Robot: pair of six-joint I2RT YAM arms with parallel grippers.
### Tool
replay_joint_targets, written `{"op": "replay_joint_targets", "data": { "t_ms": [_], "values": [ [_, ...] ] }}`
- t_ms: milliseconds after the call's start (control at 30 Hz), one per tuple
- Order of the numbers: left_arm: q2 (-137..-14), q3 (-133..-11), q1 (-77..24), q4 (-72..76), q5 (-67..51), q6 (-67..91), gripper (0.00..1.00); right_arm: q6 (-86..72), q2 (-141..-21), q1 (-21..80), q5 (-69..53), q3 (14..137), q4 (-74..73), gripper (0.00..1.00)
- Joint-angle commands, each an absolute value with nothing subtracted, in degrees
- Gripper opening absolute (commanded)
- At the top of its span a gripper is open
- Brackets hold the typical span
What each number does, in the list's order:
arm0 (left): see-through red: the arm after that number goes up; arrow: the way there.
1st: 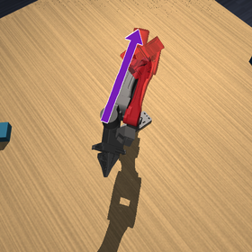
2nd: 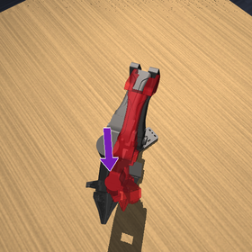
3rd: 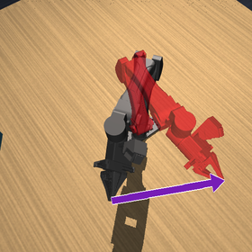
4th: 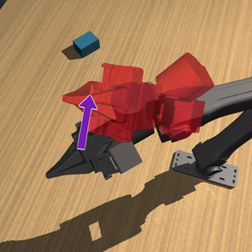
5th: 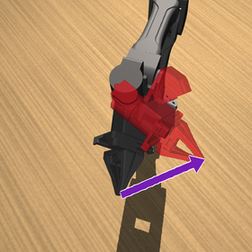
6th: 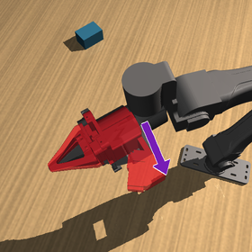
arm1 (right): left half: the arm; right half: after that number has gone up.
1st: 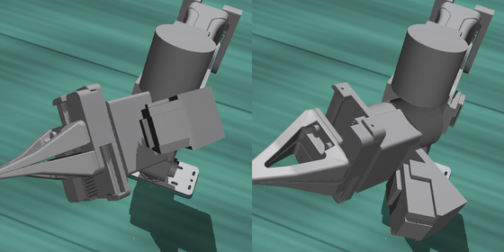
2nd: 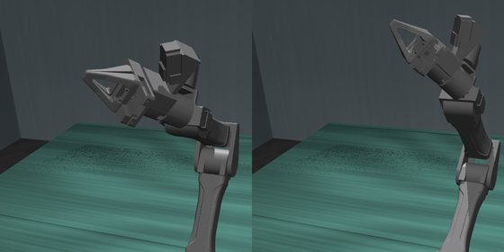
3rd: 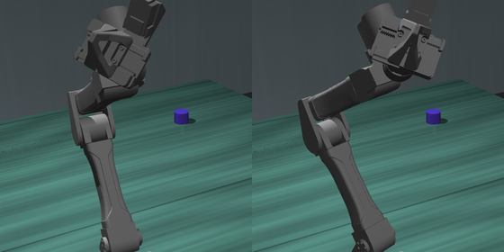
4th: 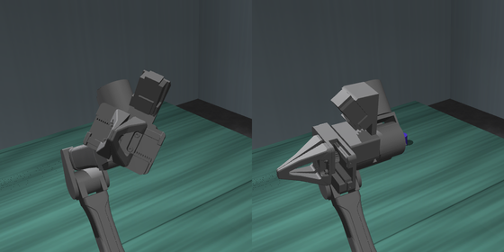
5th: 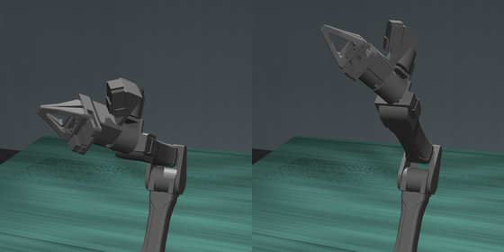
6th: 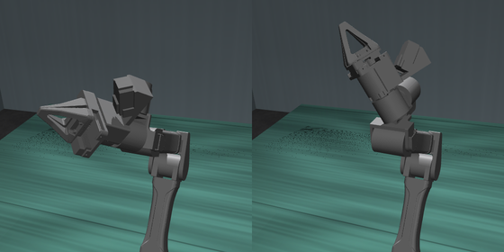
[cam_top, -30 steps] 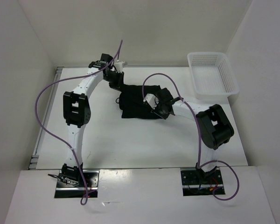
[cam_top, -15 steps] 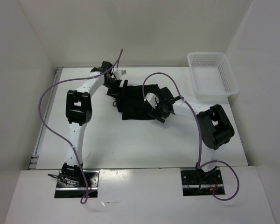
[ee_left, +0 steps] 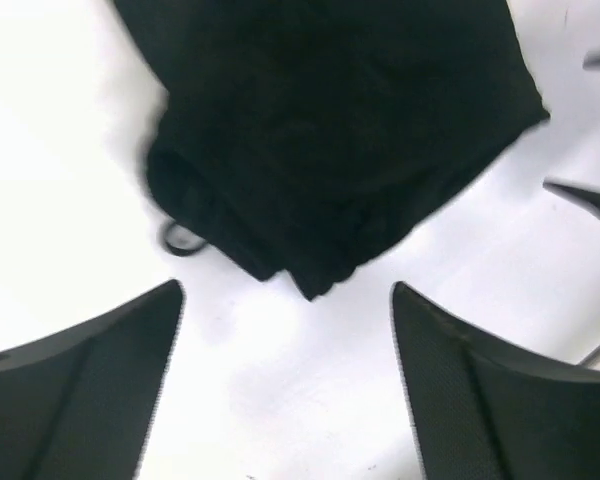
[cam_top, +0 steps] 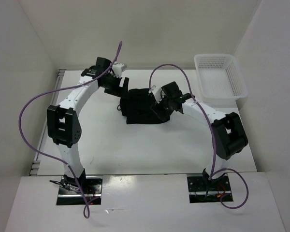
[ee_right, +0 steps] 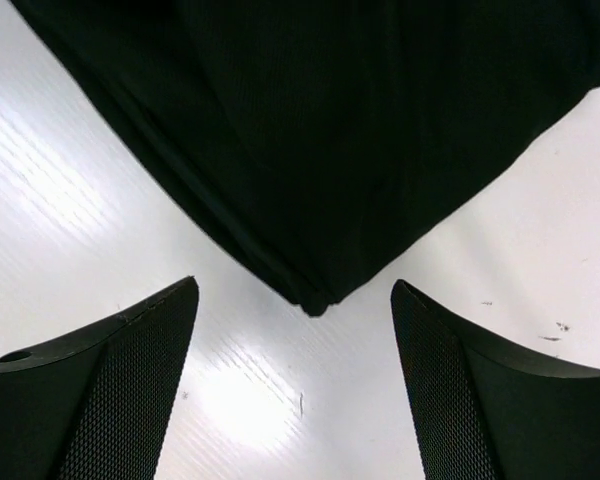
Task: Fold and stack the shorts
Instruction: Fold the shorts
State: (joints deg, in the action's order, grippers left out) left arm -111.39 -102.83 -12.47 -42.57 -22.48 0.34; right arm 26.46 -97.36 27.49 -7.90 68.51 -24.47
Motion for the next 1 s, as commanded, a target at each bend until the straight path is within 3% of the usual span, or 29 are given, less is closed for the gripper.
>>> {"op": "replay_joint_targets", "data": {
  "t_ms": [0, 33, 100, 200, 300, 400, 600, 867, 967],
  "values": [
    [-113.6, -94.8, -14.4, -44.4, -24.3, 0.0, 0.87, 20.1, -99.0, 25.9, -8.9, 75.2, -21.8, 0.83],
    [-114.5, -93.8, -15.0, -44.4, -25.0, 0.0, 0.78, 17.1, -100.6, 24.8, -9.4, 76.5, -21.2, 0.83],
    [-116.0, -93.2, -15.6, -44.4, -27.1, 0.0, 0.72, 13.9, -102.5, 22.9, -9.4, 80.1, -19.2, 0.83],
    [-118.3, -93.9, -17.2, -43.9, -26.3, 0.0, 0.73, 7.9, -107.0, 20.5, -8.7, 85.0, -16.7, 0.83],
    [-120.8, -95.5, -17.8, -43.9, -24.8, 0.0, 0.83, 3.6, -112.4, 19.8, -8.2, 90.1, -15.3, 0.83],
    [-122.1, -96.1, -18.3, -43.9, -24.8, 0.0, 0.87, 1.0, -117.4, 19.3, -8.2, 95.3, -14.7, 0.82],
    [-122.7, -96.6, -18.3, -43.3, -25.4, 0.0, 0.87, -3.8, -126.8, 16.7, -6.9, 105.0, -14.2, 0.8],
    [-122.1, -97.9, -17.7, -44.4, -29.5, 0.0, 0.88, -6.1, -129.9, 15.0, -8.3, 103.7, -14.2, 0.79],
    [-123.9, -99.1, -17.7, -45.9, -31.0, 0.0, 0.82, -6.2, -131.0, 14.5, -8.8, 103.7, -14.2, 0.79]
  ]
}}
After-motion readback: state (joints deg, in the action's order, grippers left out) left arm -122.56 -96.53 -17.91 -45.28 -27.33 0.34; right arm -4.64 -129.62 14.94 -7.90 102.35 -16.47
